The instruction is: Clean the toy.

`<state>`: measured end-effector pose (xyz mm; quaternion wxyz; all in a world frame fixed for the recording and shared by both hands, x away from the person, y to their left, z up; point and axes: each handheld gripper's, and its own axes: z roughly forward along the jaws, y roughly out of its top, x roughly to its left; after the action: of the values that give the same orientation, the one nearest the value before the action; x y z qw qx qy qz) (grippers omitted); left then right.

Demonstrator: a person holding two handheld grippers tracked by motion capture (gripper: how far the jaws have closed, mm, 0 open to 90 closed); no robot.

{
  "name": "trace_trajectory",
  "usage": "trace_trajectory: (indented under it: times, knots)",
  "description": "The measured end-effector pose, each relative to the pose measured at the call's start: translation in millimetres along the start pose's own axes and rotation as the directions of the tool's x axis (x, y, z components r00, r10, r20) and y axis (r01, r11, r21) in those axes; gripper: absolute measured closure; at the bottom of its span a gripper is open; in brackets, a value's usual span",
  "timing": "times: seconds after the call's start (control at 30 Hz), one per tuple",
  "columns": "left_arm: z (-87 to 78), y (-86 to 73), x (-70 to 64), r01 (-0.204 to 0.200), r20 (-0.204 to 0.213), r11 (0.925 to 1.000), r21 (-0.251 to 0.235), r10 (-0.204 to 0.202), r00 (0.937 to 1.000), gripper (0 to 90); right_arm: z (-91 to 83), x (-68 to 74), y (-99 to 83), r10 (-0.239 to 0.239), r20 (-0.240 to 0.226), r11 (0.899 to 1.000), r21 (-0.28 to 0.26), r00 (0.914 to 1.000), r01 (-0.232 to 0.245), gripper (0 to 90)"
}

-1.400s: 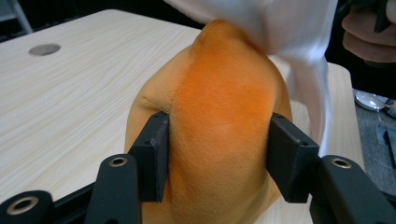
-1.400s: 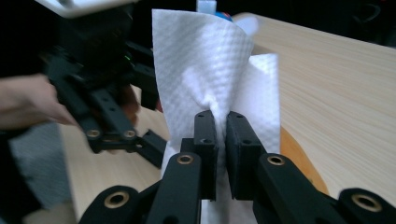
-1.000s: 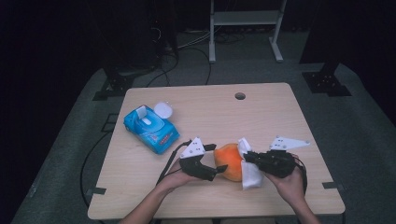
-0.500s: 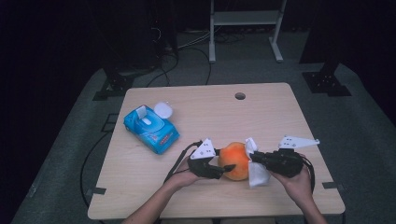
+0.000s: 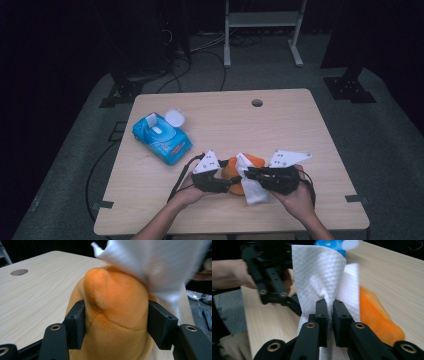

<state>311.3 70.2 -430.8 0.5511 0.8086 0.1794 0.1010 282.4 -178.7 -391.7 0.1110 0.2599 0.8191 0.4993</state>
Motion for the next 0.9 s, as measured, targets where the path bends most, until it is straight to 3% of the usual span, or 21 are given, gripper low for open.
trace_trajectory:
  times: [0.07, 0.13, 0.2, 0.27, 0.33, 0.43, 0.53, 0.6, 0.7, 0.8, 0.9]
  knots:
    - [0.0, -2.7, 0.3, 0.010, 0.003, 0.9999, -0.007, -0.010, 0.9999, 38.2, -1.6, -8.5, -4.7, 0.028, 0.019, 1.000, -0.009, 0.9994, -0.028, 82.5]
    - [-0.7, -3.5, -0.3, 0.006, 0.009, 1.0000, -0.005, -0.006, 0.9999, 38.2, -7.3, -16.3, -8.7, 0.041, 0.065, 0.999, -0.011, 0.9970, -0.040, 82.4]
    - [-0.6, -4.8, -1.5, 0.004, 0.015, 1.0000, -0.006, -0.004, 0.9999, 38.2, -13.9, -25.4, -13.8, 0.064, 0.115, 0.998, -0.012, 0.9913, -0.063, 82.4]
    - [-0.2, -5.4, -2.2, -0.004, 0.017, 1.0000, -0.008, 0.004, 0.9999, 38.2, -19.1, -33.5, -20.6, 0.107, 0.128, 0.994, -0.014, 0.9859, -0.106, 82.8]
    - [0.5, -5.7, -4.0, -0.006, 0.022, 1.0000, -0.007, 0.006, 0.9997, 38.1, -20.8, -31.5, -20.8, 0.113, 0.118, 0.994, -0.023, 0.9865, -0.111, 82.8]
    - [2.2, -7.4, -8.1, -0.033, 0.044, 0.9994, -0.001, 0.033, 0.9985, 38.0, -18.7, -15.5, -10.7, 0.060, 0.063, 0.998, -0.037, 0.9962, -0.058, 82.7]
    - [1.9, -7.7, -11.4, -0.048, 0.042, 0.9988, 0.006, 0.047, 0.9980, 37.9, -12.1, -6.9, -6.0, 0.002, 0.082, 1.000, -0.009, 0.9966, -0.002, 82.8]
    - [1.6, -8.4, -11.4, -0.046, 0.045, 0.9989, 0.006, 0.046, 0.9979, 37.9, -13.1, -15.6, -11.0, 0.040, 0.083, 0.999, -0.015, 0.9957, -0.039, 82.9]
    - [4.0, -8.5, -13.1, -0.051, 0.050, 0.9987, 0.003, 0.051, 0.9975, 37.9, -18.7, -32.8, -22.1, 0.127, 0.092, 0.992, -0.021, 0.9876, -0.126, 82.9]
    - [4.9, -8.7, -14.3, -0.066, 0.058, 0.9978, 0.008, 0.065, 0.9962, 37.7, -21.3, -29.8, -22.3, 0.121, 0.093, 0.992, -0.028, 0.9883, -0.119, 82.7]
    - [4.0, -10.6, -15.2, -0.073, 0.069, 0.9973, 0.007, 0.073, 0.9950, 37.8, -18.9, -15.4, -12.7, 0.086, 0.032, 0.995, -0.051, 0.9958, -0.085, 82.6]
